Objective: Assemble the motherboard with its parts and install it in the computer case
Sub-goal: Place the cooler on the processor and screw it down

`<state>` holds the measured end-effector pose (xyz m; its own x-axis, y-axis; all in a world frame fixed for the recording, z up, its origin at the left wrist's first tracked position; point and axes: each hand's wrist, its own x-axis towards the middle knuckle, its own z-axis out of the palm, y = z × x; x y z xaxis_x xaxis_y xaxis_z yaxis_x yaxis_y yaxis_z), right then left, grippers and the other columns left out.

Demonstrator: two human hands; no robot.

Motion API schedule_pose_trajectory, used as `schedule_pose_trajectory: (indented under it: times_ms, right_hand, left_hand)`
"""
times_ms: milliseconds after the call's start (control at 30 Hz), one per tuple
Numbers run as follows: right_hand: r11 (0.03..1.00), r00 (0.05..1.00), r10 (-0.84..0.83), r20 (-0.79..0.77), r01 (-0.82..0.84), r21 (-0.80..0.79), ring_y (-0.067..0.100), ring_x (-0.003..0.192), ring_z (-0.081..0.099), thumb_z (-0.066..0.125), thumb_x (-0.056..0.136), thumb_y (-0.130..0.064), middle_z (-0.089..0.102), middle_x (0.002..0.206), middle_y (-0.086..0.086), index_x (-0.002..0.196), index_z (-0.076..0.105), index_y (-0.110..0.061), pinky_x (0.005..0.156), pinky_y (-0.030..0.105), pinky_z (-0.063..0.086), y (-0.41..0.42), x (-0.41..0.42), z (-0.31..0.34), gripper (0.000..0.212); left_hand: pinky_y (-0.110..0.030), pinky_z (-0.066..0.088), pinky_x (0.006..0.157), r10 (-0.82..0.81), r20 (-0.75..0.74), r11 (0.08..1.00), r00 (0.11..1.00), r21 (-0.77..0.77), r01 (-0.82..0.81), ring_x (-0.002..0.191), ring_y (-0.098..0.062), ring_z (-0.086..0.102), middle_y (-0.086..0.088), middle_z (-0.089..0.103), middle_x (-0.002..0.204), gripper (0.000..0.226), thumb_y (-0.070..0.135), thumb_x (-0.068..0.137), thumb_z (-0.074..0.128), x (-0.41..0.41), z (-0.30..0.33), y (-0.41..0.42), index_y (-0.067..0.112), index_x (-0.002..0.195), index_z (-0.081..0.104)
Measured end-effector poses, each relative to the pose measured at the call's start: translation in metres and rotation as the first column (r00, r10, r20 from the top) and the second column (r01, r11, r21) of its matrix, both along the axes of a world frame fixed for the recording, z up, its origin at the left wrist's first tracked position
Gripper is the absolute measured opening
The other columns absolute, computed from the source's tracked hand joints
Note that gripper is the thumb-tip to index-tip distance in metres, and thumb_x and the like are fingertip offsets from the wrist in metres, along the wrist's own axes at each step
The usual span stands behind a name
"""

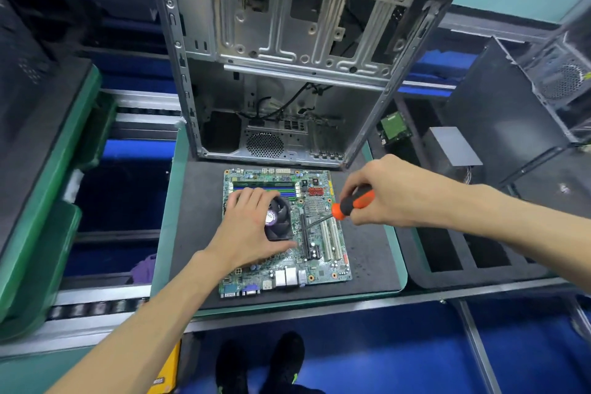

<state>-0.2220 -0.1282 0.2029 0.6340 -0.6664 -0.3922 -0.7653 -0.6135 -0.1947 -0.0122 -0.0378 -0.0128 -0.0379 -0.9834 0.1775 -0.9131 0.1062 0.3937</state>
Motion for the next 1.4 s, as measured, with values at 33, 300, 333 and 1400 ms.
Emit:
schedule_pose_trajectory:
  times_ms: [33,300,333,1400]
  right_hand:
    - [1.0,1.0,-0.012,0.012,0.012,0.005,-0.009,0.061,0.059,0.076,0.074,-0.04,0.061,0.063,-0.023,0.089,0.077,-0.035,0.048,0.006,0.037,0.0,-0.002,-0.002,0.016]
    - [1.0,0.998,-0.02,0.054,0.02,0.012,-0.006,0.061,0.06,0.078,0.074,-0.038,0.062,0.064,-0.021,0.09,0.078,-0.035,0.049,0.012,0.039,-0.002,-0.003,-0.013,0.017]
    - [1.0,0.999,-0.018,0.049,0.018,0.005,-0.003,0.059,0.06,0.078,0.074,-0.037,0.062,0.064,-0.021,0.091,0.078,-0.035,0.05,0.015,0.041,-0.002,-0.003,-0.014,0.017]
    - [0.549,0.583,0.683,-0.44,-0.807,-0.216,0.019,0.107,0.05,0.047,0.101,-0.023,0.057,0.113,-0.01,0.124,0.06,-0.036,0.062,0.032,0.035,-0.009,0.037,0.012,0.029]
  left_hand:
    - [-0.036,0.03,0.105,0.002,0.005,1.0,1.0,0.0,-0.002,0.112,-0.017,0.048,0.008,0.055,0.12,0.095,0.094,0.066,0.048,-0.001,0.0,0.0,0.023,0.129,0.051]
    - [-0.037,0.031,0.104,0.01,0.009,1.0,1.0,-0.013,-0.009,0.111,-0.019,0.049,0.008,0.056,0.119,0.091,0.09,0.066,0.052,0.0,0.0,0.0,0.023,0.127,0.052]
    - [-0.037,0.031,0.104,0.009,0.012,1.0,1.0,-0.017,-0.009,0.111,-0.019,0.049,0.008,0.056,0.118,0.091,0.09,0.066,0.052,0.0,-0.001,0.0,0.022,0.127,0.052]
    - [-0.037,0.032,0.101,0.019,-0.026,0.999,0.999,-0.049,-0.02,0.106,-0.019,0.049,0.009,0.055,0.112,0.086,0.087,0.064,0.058,-0.002,-0.002,-0.001,0.024,0.123,0.053]
